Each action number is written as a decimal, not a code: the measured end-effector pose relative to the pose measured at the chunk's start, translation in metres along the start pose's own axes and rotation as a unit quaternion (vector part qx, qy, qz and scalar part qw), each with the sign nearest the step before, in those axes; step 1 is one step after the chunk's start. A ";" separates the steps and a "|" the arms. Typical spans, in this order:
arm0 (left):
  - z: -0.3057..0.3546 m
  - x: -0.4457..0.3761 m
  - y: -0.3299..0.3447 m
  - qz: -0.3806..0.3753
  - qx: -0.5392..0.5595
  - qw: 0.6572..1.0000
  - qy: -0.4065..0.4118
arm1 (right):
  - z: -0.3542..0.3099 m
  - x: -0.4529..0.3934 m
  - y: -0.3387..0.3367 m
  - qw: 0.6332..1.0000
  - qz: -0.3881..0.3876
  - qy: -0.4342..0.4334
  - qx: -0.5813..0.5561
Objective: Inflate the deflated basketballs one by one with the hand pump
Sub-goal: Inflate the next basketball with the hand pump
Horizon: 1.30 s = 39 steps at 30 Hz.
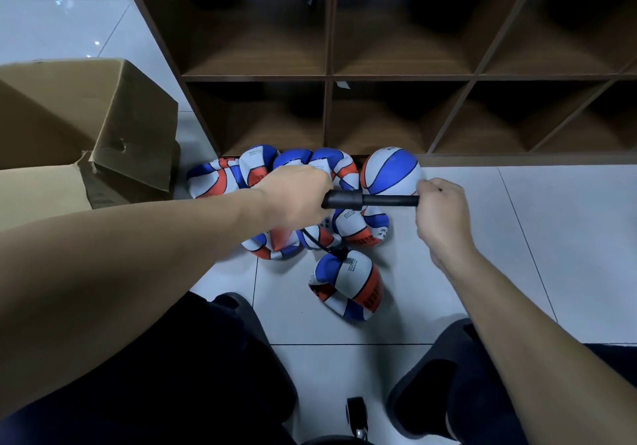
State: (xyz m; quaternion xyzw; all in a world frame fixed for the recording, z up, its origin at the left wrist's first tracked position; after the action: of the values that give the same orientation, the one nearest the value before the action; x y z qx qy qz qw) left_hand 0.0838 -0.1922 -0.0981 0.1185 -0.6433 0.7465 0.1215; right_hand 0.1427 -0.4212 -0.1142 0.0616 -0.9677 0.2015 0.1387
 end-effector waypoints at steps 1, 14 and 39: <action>0.002 0.003 0.001 -0.002 0.001 1.000 -0.006 | -0.001 0.003 0.008 1.000 -0.007 -0.005 0.007; 0.013 0.002 0.000 0.013 -0.011 1.000 -0.002 | -0.004 0.015 0.055 0.999 -0.033 -0.024 0.005; -0.012 -0.005 0.018 -0.010 -0.051 0.999 0.005 | 0.041 -0.007 -0.011 1.000 -0.013 0.024 -0.009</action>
State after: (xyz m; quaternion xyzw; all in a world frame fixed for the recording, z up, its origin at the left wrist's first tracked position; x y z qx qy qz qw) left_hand 0.0820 -0.1834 -0.1176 0.1149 -0.6789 0.7120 0.1375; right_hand 0.1410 -0.4471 -0.1483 0.0678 -0.9651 0.1920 0.1649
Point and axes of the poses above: each hand's wrist, its own x-axis away from the middle knuckle, its own y-axis out of the palm, z = x × y, the point moved 9 cm from there along -x, towards the middle knuckle, and after that the axes turned 4 degrees about -z, right-handed, at the moved point
